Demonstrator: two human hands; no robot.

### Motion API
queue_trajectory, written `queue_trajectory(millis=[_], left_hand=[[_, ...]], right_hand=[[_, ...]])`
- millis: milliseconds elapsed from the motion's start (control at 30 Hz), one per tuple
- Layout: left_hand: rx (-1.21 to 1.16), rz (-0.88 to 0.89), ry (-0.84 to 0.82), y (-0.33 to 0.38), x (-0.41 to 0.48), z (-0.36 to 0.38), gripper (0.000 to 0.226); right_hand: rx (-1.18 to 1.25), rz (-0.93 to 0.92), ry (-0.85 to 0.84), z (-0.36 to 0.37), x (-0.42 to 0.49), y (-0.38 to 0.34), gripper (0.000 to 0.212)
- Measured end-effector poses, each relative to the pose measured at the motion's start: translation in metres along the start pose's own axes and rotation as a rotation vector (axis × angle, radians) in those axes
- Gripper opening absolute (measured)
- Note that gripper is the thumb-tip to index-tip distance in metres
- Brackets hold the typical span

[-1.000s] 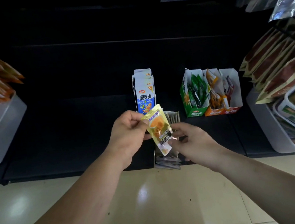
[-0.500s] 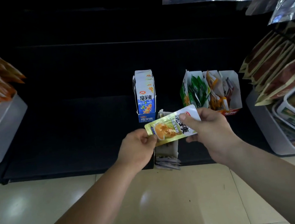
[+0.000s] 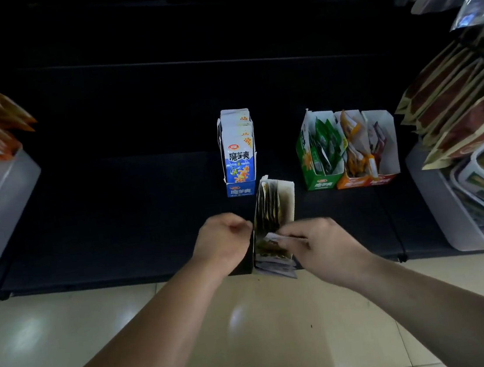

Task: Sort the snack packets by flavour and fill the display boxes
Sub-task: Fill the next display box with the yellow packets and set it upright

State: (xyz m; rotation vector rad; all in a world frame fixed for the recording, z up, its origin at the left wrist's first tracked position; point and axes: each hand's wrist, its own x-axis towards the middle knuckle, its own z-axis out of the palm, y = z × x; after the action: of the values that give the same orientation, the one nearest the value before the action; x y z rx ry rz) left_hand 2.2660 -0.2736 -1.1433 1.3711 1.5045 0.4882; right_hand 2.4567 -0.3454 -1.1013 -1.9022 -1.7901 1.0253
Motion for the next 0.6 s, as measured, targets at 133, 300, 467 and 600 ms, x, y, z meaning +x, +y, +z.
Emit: queue_trajectory(millis=[133,300,467,600], left_hand=[[0.016,0.041,-0.013,0.003,0.005,0.01,0.023],[0.087,0.06,0.047,0.002,0.014,0.016,0.024],[-0.021,0.079,0.092,0.003,0.015,0.014,0.022],[-0.137,0.112,0.144,0.028,0.015,-0.018,0.016]], right_hand=[[-0.032,0.019,-0.149,0.01,0.001,0.002,0.021],[0.042,0.102,-0.216,0.01,0.0,0.006,0.025],[0.141,0.14,-0.099,0.004,0.003,0.01,0.028],[0.286,0.213,-0.007,-0.002,0.006,0.001,0.029]])
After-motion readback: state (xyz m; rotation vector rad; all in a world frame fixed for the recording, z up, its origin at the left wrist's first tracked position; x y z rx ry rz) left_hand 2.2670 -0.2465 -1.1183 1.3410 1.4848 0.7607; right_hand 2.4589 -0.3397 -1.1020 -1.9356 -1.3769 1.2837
